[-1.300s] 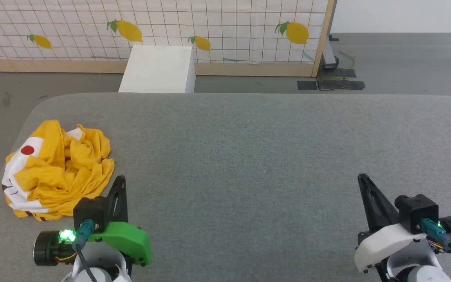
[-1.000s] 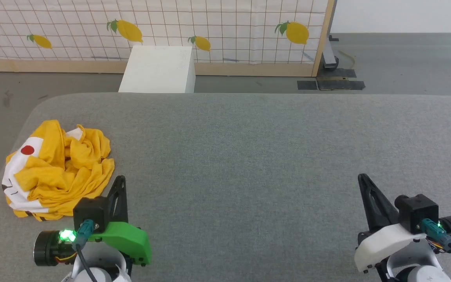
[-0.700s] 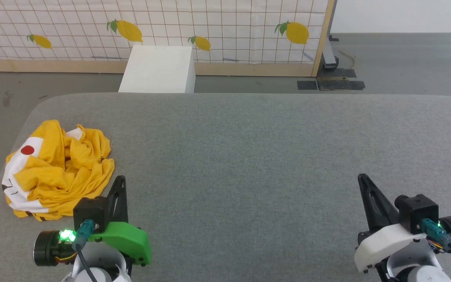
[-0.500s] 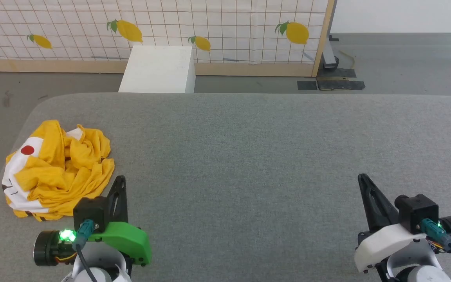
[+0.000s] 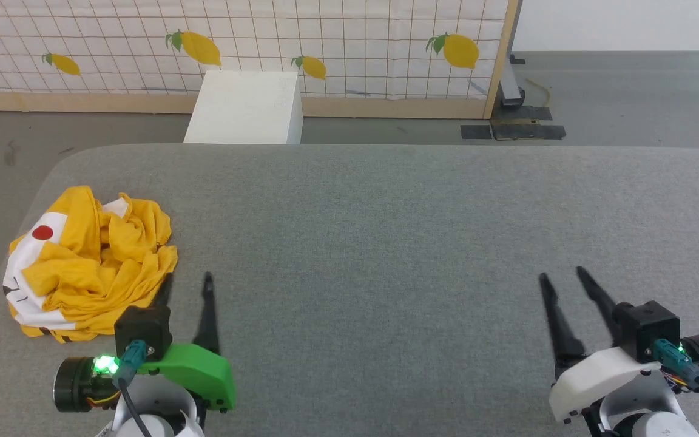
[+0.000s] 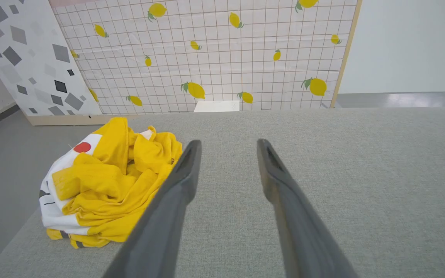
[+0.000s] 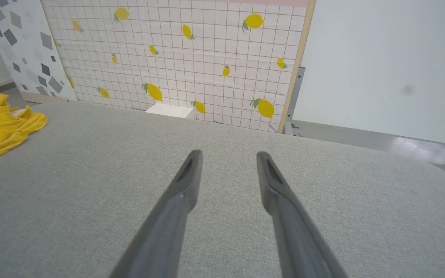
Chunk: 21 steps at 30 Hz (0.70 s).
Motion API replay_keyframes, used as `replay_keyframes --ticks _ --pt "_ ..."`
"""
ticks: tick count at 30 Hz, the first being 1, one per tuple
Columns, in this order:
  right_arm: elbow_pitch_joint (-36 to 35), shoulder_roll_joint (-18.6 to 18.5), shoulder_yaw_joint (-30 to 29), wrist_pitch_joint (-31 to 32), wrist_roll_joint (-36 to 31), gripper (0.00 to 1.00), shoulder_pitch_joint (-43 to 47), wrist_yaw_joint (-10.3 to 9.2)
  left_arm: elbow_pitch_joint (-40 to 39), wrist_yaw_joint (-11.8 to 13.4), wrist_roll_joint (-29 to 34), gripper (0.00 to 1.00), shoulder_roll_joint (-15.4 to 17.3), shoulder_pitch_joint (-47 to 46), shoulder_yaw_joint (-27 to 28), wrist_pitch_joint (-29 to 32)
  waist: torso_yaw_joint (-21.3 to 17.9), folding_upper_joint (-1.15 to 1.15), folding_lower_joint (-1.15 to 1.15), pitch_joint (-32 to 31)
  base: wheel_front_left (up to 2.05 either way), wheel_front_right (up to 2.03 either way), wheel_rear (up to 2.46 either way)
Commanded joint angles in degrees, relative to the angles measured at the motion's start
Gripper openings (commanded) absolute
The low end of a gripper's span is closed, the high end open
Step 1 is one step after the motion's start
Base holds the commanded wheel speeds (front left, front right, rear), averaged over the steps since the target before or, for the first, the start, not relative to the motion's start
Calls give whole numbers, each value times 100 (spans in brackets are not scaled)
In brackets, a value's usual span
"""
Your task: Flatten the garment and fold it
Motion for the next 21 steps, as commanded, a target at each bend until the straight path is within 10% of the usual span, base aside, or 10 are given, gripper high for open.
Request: replay_keyframes --ticks 1,21 --pt "5 0 -8 -14 19 100 -5 0 18 12 -15 100 0 -10 -16 -19 0 0 0 0 0 0 0" --pt "106 3 -126 -191 109 100 -57 -2 329 168 -235 100 23 -182 -205 -284 313 0 0 10 0 0 0"
